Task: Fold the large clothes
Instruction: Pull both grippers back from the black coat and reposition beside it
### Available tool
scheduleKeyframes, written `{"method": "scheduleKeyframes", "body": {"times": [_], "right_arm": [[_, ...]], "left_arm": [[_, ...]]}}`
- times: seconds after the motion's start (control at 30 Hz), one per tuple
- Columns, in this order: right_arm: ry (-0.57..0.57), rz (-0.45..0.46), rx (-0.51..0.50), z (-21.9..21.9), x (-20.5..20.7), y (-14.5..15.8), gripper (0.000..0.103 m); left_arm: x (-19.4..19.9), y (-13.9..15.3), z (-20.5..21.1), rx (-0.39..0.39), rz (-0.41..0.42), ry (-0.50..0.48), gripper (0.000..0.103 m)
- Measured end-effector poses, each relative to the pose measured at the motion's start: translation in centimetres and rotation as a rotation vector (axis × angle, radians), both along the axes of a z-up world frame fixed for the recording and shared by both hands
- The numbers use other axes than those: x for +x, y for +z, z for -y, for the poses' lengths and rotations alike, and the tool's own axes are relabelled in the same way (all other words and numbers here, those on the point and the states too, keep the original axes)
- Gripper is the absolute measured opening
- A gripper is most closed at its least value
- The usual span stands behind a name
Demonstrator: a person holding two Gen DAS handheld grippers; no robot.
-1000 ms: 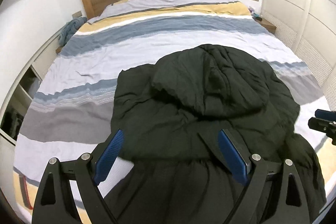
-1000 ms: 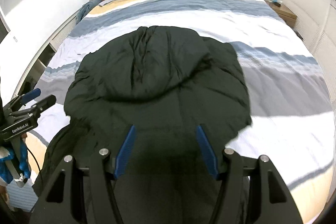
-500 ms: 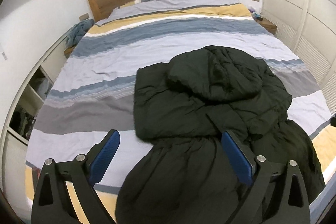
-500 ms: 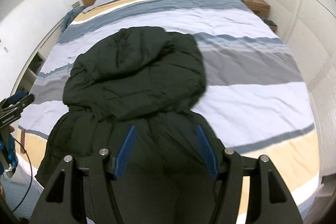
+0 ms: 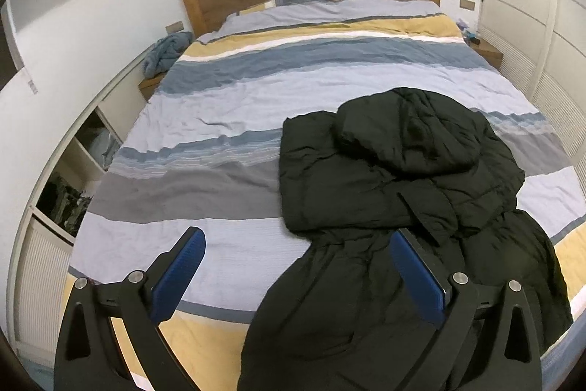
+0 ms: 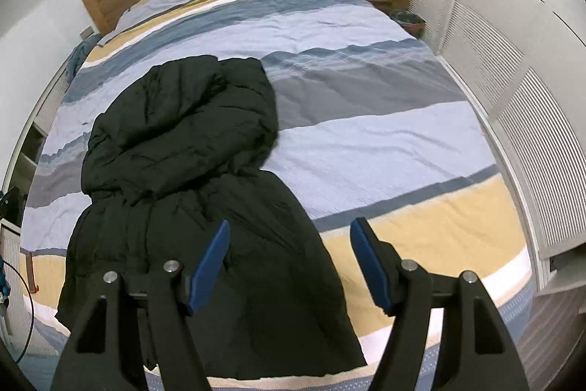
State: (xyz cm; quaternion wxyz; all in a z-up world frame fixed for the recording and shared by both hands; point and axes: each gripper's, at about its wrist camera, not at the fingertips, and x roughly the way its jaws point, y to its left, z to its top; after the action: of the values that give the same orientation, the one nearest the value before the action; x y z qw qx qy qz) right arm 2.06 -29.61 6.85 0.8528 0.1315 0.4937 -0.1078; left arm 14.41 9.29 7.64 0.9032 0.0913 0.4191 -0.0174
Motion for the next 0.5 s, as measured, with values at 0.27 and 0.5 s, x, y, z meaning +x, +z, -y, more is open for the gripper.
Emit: {"method": "scheduleKeyframes", "body": {"times": [0.27, 0.5], "right_arm": [[-0.073, -0.009, -0.008, 2.2, -2.4, 0.8, 0.067], [-0.137, -0.042, -0.011, 3.6, -4.4, -0.3, 0.067]], "left_arm": [[-0.5, -0.4, -1.4, -0.007, -0.011, 0.024, 0.101], [-1.1, -2.0, -3.1, -0.001, -0.051, 0.051, 0.102]]}}
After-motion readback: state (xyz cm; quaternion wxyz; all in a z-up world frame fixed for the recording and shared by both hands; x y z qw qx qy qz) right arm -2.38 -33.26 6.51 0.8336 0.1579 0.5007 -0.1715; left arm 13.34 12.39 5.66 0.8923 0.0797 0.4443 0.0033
